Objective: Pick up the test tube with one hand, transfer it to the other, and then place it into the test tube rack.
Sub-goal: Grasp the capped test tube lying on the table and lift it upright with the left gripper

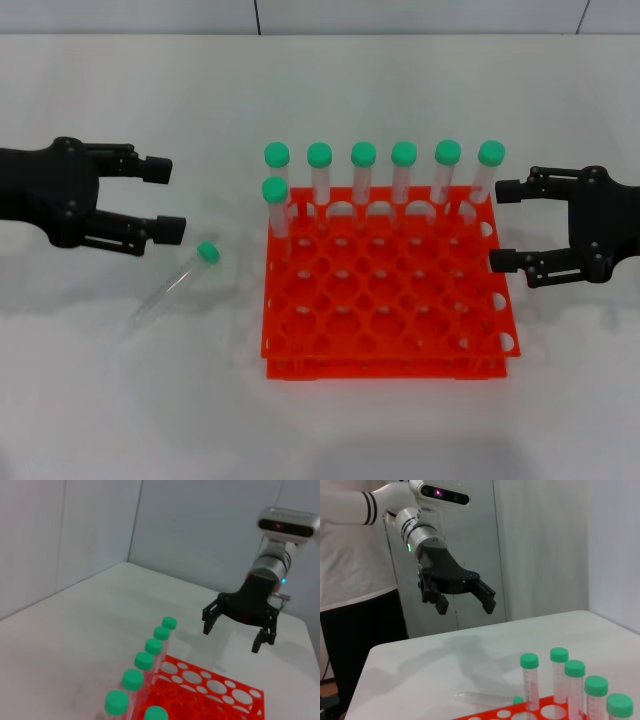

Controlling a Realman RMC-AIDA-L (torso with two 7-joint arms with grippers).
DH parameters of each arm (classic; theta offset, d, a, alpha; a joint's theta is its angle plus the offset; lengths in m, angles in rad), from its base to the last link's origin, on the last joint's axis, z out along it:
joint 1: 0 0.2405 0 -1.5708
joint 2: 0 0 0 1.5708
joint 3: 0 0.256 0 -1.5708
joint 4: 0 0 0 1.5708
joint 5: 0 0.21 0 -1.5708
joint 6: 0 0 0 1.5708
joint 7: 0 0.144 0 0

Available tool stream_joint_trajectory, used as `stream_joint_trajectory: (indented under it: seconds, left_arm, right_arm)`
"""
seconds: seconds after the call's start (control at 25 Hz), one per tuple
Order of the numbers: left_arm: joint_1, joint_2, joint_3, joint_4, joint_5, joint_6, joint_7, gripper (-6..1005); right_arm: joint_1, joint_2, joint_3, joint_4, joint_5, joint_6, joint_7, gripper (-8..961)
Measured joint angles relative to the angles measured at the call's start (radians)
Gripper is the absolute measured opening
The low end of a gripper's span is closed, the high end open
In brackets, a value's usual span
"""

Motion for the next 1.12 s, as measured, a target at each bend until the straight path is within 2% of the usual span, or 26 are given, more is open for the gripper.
stream_joint_trajectory:
  seconds: [0.16,0.28,0.36,0.4,0.6,0.72,0.88,1.0,1.12]
  left_arm:
    - [-0.006,0.004,0.002,0.049,0.007,0.004,-0.122,887]
    - [-0.005,0.003,0.006,0.151,0.033,0.017,-0.260,886]
    - [-0.005,0.003,0.007,0.177,0.045,0.020,-0.293,886]
    - [-0.010,0.011,0.015,0.226,0.083,0.026,-0.393,886]
    - [-0.052,0.037,0.046,0.267,0.210,0.030,-0.586,886]
    - [-0.074,0.047,0.092,0.308,0.289,0.039,-0.679,886]
    - [-0.112,0.074,0.204,0.310,0.335,0.059,-0.795,885]
    - [-0.132,0.075,0.241,0.308,0.346,0.059,-0.816,885]
    - [-0.151,0.063,0.282,0.288,0.410,0.050,-0.823,874]
  right_arm:
    - [-0.013,0.004,0.012,-0.009,0.006,0.009,0.000,843]
    - [-0.023,0.009,0.035,-0.014,0.007,0.020,-0.002,843]
    - [-0.025,0.010,0.048,-0.017,0.007,0.025,-0.002,842]
    - [-0.026,0.009,0.051,-0.017,0.007,0.030,-0.002,842]
    - [-0.027,0.008,0.055,-0.019,0.007,0.061,-0.002,842]
    - [-0.027,0.005,0.055,-0.019,0.008,0.075,-0.003,842]
    - [-0.025,0.002,0.064,-0.021,0.008,0.088,-0.005,842]
    - [-0.018,0.001,0.066,-0.021,0.006,0.100,-0.008,842]
    - [-0.009,0.000,0.062,-0.021,0.000,0.116,-0.002,842]
